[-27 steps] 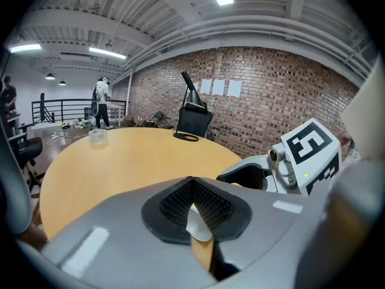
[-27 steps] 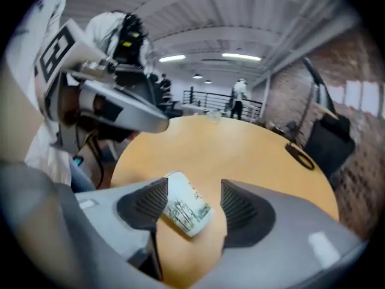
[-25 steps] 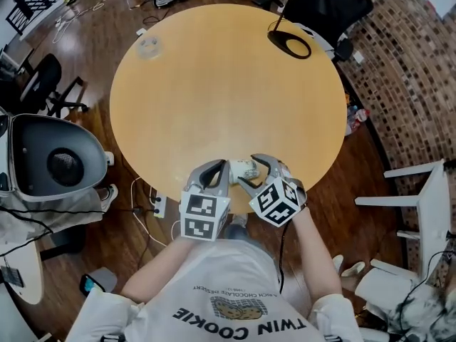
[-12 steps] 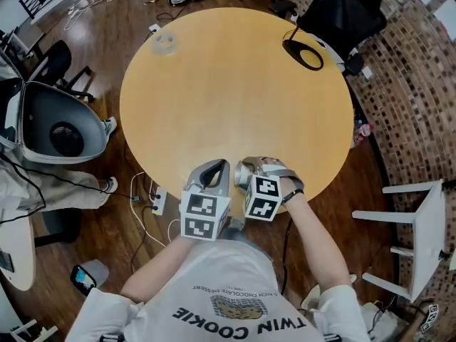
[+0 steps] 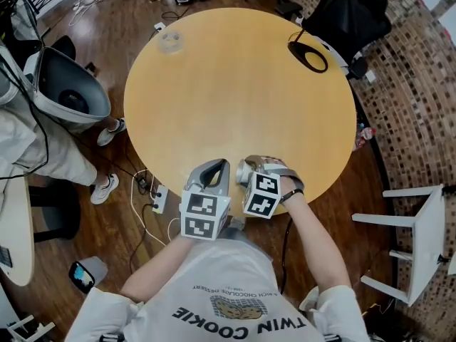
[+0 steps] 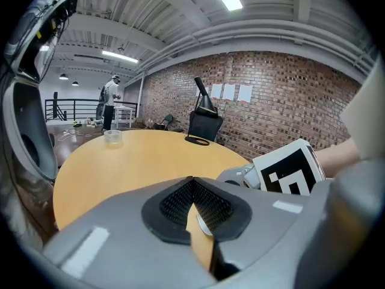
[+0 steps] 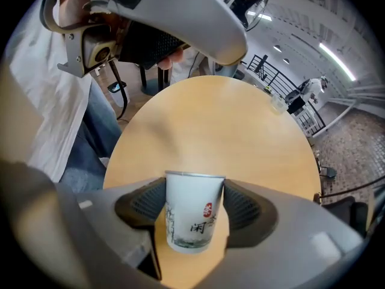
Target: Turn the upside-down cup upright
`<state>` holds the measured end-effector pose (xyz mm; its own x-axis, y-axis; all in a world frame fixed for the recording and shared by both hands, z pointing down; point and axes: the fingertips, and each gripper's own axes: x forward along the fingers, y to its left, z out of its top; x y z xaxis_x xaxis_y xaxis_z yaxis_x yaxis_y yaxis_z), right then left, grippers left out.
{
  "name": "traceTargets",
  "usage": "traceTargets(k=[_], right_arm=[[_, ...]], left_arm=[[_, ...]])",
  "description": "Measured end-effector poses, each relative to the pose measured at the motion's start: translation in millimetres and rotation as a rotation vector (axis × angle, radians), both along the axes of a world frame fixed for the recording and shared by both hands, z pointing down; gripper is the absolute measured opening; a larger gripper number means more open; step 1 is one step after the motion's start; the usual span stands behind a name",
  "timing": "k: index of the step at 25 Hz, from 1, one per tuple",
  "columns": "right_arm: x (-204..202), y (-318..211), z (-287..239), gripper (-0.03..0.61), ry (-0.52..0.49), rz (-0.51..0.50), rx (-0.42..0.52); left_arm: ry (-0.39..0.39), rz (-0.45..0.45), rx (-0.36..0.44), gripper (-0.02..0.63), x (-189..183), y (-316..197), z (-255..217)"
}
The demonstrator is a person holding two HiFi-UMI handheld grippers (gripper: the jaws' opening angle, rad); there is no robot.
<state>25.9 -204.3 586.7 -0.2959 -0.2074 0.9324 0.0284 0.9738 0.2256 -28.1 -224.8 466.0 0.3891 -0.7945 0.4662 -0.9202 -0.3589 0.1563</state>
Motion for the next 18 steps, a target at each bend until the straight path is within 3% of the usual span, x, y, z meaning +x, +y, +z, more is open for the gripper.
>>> traceTargets(k=[8,18], right_arm=[[2.6,-1.3,-3.8,0.287,-0.08,0.069,0.046],[16.8,-26.1,-44.4,0.287,-0.503,0.472,0.188]], left_arm=[[0.004,0.015,0.006,0.006,9.1,0.3,-2.9],[-0.008,0.054,0.0,0.006,20.1,10.0,0.8]])
